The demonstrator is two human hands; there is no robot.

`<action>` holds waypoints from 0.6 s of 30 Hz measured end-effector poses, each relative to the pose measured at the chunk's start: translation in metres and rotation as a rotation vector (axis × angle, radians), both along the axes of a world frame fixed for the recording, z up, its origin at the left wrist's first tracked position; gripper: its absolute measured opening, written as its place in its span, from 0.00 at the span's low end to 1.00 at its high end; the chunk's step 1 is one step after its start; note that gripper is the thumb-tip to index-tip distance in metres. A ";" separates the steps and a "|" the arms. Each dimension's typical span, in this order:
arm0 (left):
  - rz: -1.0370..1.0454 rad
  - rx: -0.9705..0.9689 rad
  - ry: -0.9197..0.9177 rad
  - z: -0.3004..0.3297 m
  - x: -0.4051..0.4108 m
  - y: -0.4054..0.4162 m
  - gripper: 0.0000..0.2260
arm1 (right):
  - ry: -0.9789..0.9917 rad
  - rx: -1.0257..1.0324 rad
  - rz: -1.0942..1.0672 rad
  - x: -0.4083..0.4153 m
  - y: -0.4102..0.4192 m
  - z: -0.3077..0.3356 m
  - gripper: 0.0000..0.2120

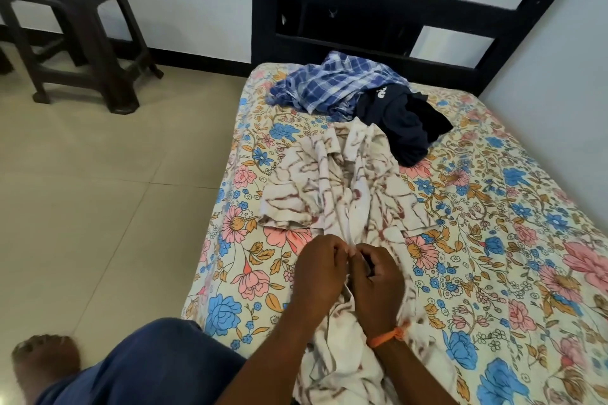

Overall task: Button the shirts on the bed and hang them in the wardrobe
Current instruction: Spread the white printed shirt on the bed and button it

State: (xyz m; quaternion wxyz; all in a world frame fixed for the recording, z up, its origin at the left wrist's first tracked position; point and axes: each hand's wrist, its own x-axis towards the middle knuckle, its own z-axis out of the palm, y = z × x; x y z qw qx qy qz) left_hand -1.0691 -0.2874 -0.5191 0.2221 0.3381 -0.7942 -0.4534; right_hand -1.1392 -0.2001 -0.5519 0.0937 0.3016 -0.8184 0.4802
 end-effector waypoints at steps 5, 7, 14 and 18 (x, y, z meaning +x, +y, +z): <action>-0.007 0.018 0.004 0.000 0.008 0.010 0.11 | -0.041 -0.039 0.025 0.010 0.008 0.000 0.09; -0.002 0.097 0.025 -0.002 0.011 0.011 0.12 | -0.094 -0.043 0.052 0.014 0.009 0.003 0.04; 0.063 0.215 0.064 0.000 0.015 0.015 0.09 | -0.215 -0.073 0.079 0.019 0.014 0.004 0.08; 0.125 0.335 0.118 0.001 0.015 0.016 0.06 | -0.368 -0.147 0.118 0.014 0.017 0.006 0.09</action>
